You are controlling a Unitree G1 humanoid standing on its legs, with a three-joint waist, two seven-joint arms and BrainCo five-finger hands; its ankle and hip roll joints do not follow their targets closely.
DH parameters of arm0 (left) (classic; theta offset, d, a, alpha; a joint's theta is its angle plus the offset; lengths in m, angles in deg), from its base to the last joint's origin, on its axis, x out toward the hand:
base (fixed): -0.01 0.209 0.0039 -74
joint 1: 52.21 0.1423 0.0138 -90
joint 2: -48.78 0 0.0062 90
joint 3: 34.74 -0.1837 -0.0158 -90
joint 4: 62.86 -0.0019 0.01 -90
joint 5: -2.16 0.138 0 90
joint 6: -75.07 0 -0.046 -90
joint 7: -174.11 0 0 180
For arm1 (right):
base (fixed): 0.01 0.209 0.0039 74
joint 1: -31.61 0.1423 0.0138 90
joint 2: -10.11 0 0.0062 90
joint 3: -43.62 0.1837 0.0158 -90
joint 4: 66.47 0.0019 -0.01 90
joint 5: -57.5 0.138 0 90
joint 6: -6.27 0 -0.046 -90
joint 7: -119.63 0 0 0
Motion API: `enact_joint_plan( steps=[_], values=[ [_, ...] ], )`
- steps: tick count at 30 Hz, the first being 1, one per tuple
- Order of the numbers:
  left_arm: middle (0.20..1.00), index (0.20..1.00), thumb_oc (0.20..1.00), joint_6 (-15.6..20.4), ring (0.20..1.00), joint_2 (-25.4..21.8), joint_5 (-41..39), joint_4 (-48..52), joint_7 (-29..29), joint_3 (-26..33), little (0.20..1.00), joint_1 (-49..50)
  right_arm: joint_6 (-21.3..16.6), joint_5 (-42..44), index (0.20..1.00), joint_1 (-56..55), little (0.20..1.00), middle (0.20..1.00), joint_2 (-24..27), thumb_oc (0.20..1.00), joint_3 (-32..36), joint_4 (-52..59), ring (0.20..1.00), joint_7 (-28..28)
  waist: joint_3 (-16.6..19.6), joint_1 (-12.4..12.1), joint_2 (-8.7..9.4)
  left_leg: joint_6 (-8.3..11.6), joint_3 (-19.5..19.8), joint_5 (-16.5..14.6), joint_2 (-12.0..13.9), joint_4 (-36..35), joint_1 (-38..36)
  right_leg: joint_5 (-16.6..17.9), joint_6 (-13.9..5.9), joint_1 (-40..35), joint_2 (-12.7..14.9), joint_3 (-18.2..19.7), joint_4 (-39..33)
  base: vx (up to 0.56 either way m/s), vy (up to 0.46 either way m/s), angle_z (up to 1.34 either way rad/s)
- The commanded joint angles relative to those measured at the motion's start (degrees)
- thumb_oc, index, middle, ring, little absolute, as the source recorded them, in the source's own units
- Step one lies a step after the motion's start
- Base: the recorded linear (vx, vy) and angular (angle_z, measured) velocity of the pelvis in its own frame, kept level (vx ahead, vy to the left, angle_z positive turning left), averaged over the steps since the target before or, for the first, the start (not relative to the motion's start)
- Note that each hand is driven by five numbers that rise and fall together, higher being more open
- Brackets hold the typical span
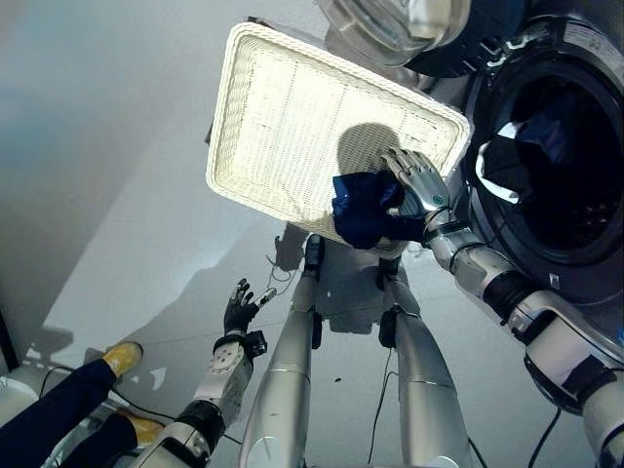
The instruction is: Put the clothes into the washing machine.
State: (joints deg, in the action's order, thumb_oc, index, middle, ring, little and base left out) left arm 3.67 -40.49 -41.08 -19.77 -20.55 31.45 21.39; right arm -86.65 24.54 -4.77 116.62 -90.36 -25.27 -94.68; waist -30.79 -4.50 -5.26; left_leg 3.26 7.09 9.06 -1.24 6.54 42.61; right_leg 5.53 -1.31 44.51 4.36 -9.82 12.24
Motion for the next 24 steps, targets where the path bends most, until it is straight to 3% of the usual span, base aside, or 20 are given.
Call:
enact_joint_plan(
  steps=[1,5,10,16,17,18,24],
  values=[
    [1.000,1.000,1.000,-0.4,1.000,-2.1,2.3,-0.4,-0.6,-0.7,1.000,-1.1,3.7,3.3,1.000,2.0,1.000,1.000,0.7,1.000,-2.0,-2.0,1.000,6.0,1.0,-2.5,0.51,-2.17,-3.2,-1.7,-4.6,-1.5,-1.5,-0.9,-5.04,-1.4,-1.2,-0.2,0.9,0.01,-0.101,0.14],
    [1.000,1.000,1.000,-1.0,1.000,-2.1,3.1,0.4,-0.9,-1.5,1.000,-1.5,8.8,4.7,1.000,3.3,1.000,1.000,-1.0,1.000,-2.5,-8.7,1.000,14.9,1.0,-3.5,0.07,-2.07,-2.6,-1.2,-4.6,-2.2,-1.0,-0.9,-4.96,-1.0,-1.0,-1.0,0.8,0.02,-0.057,0.12],
    [1.000,1.000,1.000,-1.8,1.000,-2.2,4.3,2.4,-1.3,-2.1,1.000,-2.0,11.5,4.3,1.000,3.9,1.000,1.000,-2.5,1.000,-2.6,-12.5,1.000,24.7,1.0,-4.4,-0.68,-1.87,-2.0,-0.5,-4.7,-2.8,-0.4,-0.9,-4.74,-0.5,-0.9,-1.5,0.8,0.02,-0.055,0.07],
    [1.000,1.000,1.000,-2.6,1.000,-2.2,5.5,3.5,-1.9,-2.3,1.000,-2.3,10.8,3.4,1.000,4.7,1.000,1.000,-3.4,1.000,-3.1,-13.2,1.000,32.0,1.0,-5.0,-0.83,-1.72,-1.5,-0.2,-4.6,-3.1,-0.1,-0.9,-4.71,-0.1,-0.8,-2.0,0.9,0.02,-0.049,0.04],
    [1.000,1.000,1.000,-2.8,1.000,-2.2,5.7,3.7,-2.0,-2.2,1.000,-2.3,10.6,3.5,0.686,4.8,0.686,0.686,-3.5,0.686,-3.4,-13.0,0.686,33.8,1.0,-5.1,-0.79,-1.69,-1.4,-0.2,-4.5,-3.1,0.0,-0.8,-4.70,0.0,-0.8,-2.1,0.9,0.02,-0.052,0.00],
    [1.000,1.000,1.000,-3.3,1.000,-2.6,5.7,4.4,-2.3,-2.3,1.000,-2.3,9.9,5.0,0.219,4.6,0.219,0.219,-3.6,0.219,-3.8,-12.7,0.219,36.3,1.0,-5.2,-0.73,-1.64,-1.3,0.0,-4.5,-3.3,0.0,-0.8,-4.66,0.1,-0.9,-2.2,0.8,0.03,-0.071,-0.01],
    [1.000,1.000,1.000,-4.4,1.000,-2.7,6.3,4.3,-2.5,-1.7,1.000,-2.6,7.7,14.4,0.200,4.1,0.200,0.200,-4.5,0.200,-1.3,-12.1,0.200,37.5,1.0,-5.1,-0.55,-1.44,-1.1,0.1,-4.2,-3.1,-0.1,-1.2,-4.24,0.2,-1.4,-2.0,1.2,0.01,-0.049,0.00]
  ],
)
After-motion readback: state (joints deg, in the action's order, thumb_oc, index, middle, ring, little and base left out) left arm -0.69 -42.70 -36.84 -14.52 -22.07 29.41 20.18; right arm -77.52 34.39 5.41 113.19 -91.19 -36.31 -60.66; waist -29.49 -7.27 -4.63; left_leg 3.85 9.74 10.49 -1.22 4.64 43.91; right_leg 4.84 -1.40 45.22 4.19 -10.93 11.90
